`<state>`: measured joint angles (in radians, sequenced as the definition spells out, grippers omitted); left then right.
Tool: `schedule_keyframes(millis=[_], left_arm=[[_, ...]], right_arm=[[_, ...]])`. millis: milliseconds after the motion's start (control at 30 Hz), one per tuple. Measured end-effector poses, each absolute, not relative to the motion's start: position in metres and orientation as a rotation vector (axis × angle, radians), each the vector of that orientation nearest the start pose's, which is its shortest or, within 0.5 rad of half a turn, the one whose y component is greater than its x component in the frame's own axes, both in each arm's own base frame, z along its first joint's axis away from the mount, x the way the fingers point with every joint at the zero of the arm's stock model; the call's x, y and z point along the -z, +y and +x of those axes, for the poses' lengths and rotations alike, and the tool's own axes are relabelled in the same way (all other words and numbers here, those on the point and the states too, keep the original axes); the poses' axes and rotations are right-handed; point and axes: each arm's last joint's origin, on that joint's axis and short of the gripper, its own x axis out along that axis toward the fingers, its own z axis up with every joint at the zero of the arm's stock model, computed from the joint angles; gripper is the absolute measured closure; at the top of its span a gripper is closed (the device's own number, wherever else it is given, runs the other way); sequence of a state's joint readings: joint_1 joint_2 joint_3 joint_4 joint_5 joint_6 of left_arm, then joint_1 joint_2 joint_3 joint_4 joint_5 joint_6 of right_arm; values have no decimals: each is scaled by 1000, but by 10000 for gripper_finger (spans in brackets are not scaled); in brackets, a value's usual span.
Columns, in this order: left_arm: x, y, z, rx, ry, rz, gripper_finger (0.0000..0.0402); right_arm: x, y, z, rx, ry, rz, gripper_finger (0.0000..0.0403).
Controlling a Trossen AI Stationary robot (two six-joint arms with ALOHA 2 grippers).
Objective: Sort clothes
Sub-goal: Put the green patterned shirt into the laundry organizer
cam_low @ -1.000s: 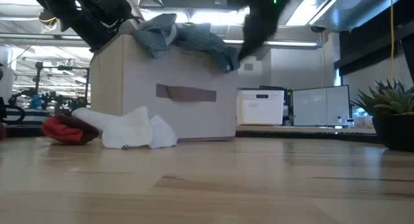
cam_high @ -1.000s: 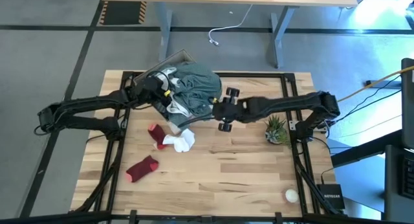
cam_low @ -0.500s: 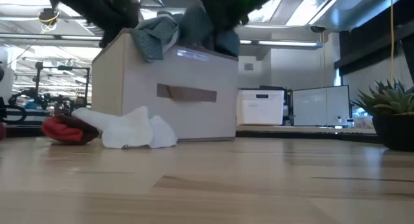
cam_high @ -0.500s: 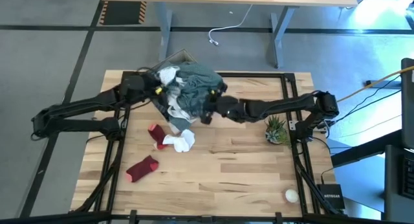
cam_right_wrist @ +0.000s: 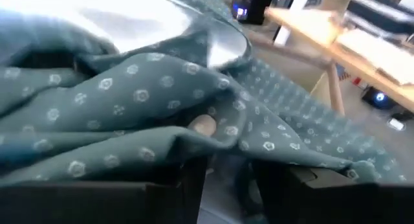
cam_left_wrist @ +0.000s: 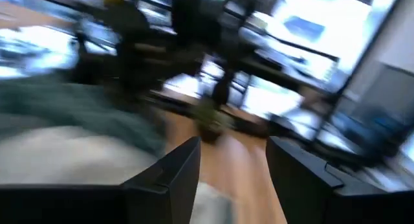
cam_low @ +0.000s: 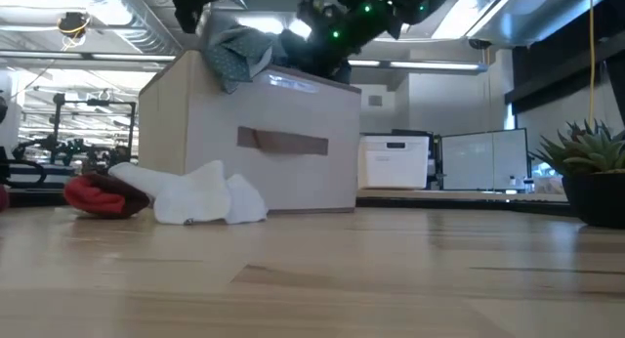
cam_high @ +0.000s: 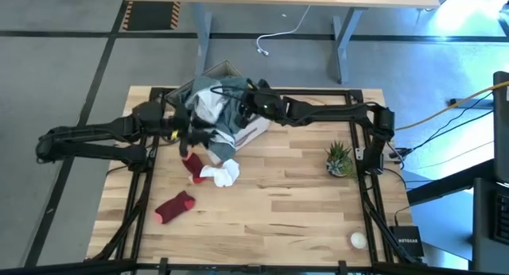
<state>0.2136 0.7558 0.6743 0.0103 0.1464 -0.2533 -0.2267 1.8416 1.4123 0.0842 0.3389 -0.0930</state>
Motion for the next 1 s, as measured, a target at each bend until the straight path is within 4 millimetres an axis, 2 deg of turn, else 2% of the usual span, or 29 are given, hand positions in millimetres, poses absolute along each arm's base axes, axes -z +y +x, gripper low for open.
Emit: schedule_keyframes(millis=[100, 267, 433, 533, 633, 800, 900, 1000], left_arm=[[-313, 25, 177, 24, 107, -259, 231], [-295, 24, 190, 24, 241, -257, 231], [-276, 32, 205, -40, 354, -239, 231], [-270, 42, 209, -170, 378, -224, 231], [-269, 56, 207, -354, 372, -206, 231], [-267, 72, 198, -626, 381, -185, 231], [-257, 77, 192, -716, 487, -182, 231], [-245, 84, 187, -784, 601, -209, 231]], right_arm=[[-272, -108, 414, 540, 417, -101, 269], [-274, -106, 413, 552, 421, -107, 269], [-284, -105, 410, 546, 386, -100, 269], [-290, -99, 409, 533, 372, -102, 269], [-299, -84, 408, 503, 347, -111, 269], [-318, -49, 403, 425, 303, -144, 269], [-325, -27, 400, 372, 284, -151, 269], [-324, -8, 399, 323, 303, -162, 269]])
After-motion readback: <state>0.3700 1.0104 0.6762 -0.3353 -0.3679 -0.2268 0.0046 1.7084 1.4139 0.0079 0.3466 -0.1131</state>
